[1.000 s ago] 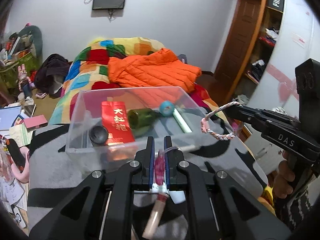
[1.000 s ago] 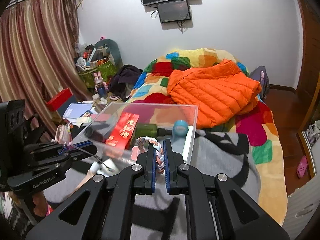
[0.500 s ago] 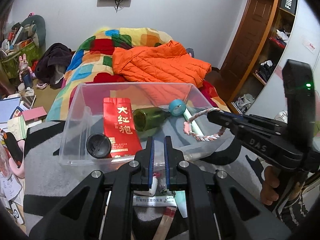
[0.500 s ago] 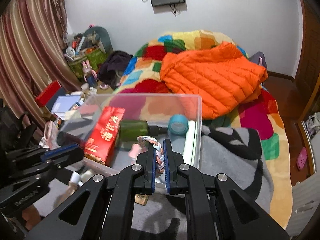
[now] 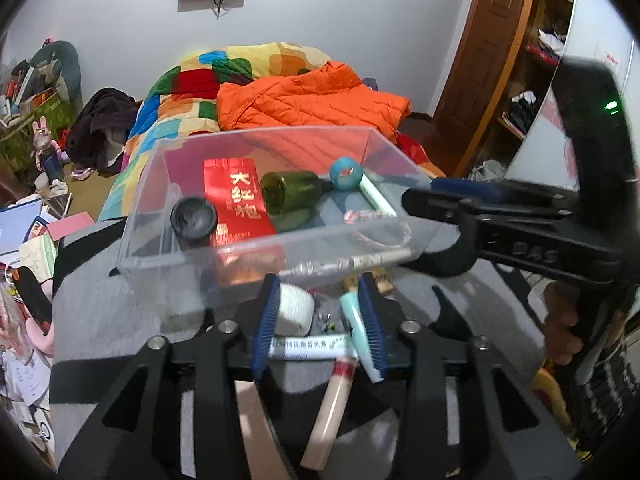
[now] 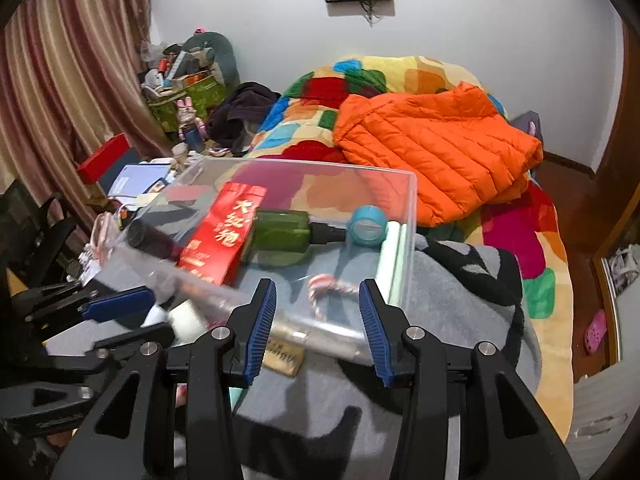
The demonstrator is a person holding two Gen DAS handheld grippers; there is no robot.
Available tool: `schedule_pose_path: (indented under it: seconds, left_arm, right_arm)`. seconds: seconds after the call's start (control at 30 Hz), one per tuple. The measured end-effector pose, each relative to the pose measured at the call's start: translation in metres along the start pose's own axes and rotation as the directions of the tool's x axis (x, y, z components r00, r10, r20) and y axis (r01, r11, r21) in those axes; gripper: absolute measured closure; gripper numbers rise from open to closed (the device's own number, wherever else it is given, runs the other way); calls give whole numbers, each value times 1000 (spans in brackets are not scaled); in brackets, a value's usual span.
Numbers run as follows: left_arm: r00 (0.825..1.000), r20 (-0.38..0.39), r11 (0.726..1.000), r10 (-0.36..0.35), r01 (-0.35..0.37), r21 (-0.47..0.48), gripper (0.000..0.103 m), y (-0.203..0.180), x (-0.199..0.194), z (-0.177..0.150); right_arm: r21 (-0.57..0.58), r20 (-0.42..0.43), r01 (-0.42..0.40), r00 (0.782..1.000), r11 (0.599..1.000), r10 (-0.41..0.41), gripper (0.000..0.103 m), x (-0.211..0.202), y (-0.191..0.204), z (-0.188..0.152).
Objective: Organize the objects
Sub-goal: 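Grasp the mint green bottle with the right tool while the left grasps the white tape roll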
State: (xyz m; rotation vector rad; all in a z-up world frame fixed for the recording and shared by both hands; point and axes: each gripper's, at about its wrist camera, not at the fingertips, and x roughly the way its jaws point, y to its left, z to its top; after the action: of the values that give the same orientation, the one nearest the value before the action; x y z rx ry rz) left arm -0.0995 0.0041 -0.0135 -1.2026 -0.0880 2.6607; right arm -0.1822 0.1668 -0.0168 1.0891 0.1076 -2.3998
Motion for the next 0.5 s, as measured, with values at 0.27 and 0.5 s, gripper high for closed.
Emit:
schedule_pose_path:
  seconds: [0.27, 0.5]
  left_arm:
    - [996, -85, 1000, 25, -26, -10, 57, 13, 20, -5]
    - [989, -145, 999, 41, -45, -30, 53, 20, 42, -8]
  right_arm:
    - [-68, -25, -43, 999, 997, 41, 60, -14, 25, -27]
    - [-87, -133, -81, 989, 993, 69, 59, 12, 38, -49]
